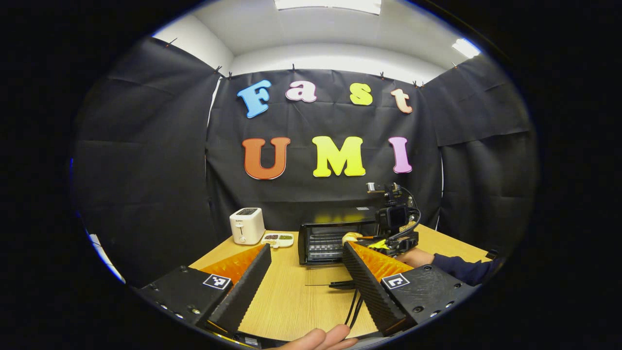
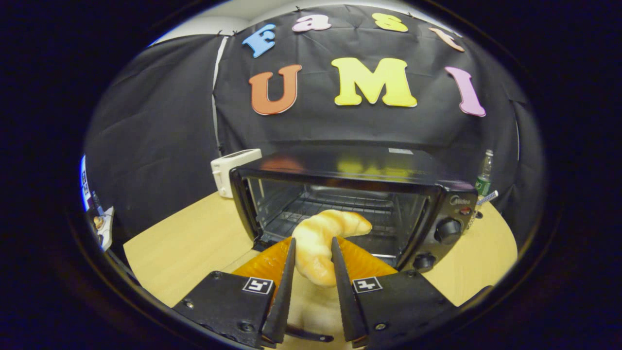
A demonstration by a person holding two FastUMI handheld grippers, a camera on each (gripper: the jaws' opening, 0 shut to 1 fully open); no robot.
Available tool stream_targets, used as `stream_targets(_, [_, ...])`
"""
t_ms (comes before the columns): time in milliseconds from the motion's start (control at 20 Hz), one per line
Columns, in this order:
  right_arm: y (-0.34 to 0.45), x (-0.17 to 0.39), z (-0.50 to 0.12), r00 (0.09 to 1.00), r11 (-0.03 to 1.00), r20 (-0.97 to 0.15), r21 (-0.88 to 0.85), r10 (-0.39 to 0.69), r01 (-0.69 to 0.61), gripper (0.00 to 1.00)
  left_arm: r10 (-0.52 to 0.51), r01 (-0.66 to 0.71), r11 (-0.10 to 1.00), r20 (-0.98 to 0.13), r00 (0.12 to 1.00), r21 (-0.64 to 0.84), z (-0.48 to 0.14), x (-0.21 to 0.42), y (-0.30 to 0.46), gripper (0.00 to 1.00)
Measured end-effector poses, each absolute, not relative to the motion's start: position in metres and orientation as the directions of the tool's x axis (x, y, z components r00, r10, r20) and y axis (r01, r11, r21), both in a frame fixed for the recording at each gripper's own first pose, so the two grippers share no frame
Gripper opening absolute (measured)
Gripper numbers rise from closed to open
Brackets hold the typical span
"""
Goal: Open the electric oven with the left hand, put the food in, and close the electric oven.
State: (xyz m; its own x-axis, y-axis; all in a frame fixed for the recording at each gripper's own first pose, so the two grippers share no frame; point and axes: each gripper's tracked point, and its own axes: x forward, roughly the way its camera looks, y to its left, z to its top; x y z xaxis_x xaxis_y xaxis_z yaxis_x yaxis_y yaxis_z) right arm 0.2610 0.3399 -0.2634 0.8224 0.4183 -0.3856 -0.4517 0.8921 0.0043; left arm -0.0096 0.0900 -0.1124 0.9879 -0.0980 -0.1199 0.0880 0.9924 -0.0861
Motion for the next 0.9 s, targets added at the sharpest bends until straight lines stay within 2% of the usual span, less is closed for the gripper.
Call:
stream_targets(300, [0.369,0.326,-0.273,0.85,0.919,-0.387,-0.015,0.357,-0.393,0.44,-0.078,0.063,0.994,-0.181,0.98,-0.085,-0.132,0.0,0.101,0.97])
stream_targets(450, [0.368,0.347,-0.271,0.889,0.942,-0.344,-0.028,0.304,-0.333,0.47,-0.08,0.064,0.994,-0.198,0.977,-0.086,-0.138,0.004,0.101,0.97])
stream_targets(500, [0.367,0.347,-0.275,0.891,0.946,-0.346,-0.028,0.293,-0.322,0.57,-0.081,0.065,0.994,-0.201,0.976,-0.087,-0.139,0.004,0.1,1.0])
stream_targets(600, [0.37,0.335,-0.28,0.881,0.947,-0.363,0.01,0.304,-0.322,0.76,-0.084,0.067,0.994,-0.207,0.975,-0.087,-0.141,0.002,0.098,1.0])
stream_targets(650, [0.367,0.33,-0.28,0.877,0.948,-0.373,0.017,0.302,-0.319,0.85,-0.084,0.067,0.994,-0.207,0.975,-0.087,-0.141,0.002,0.096,0.97])
stream_targets(700, [0.363,0.324,-0.28,0.878,0.948,-0.373,0.023,0.301,-0.316,0.95,-0.085,0.069,0.994,-0.204,0.975,-0.086,-0.139,0.001,0.096,1.0])
stream_targets(750, [0.36,0.317,-0.277,0.875,0.946,-0.371,0.033,0.312,-0.323,0.96,-0.085,0.069,0.994,-0.203,0.976,-0.087,-0.137,0.0,0.095,0.97])
stream_targets(900, [0.355,0.288,-0.266,0.86,0.932,-0.362,0.092,0.359,-0.351,0.94,-0.092,0.077,0.993,-0.191,0.977,-0.085,-0.132,-0.005,0.088,0.97])
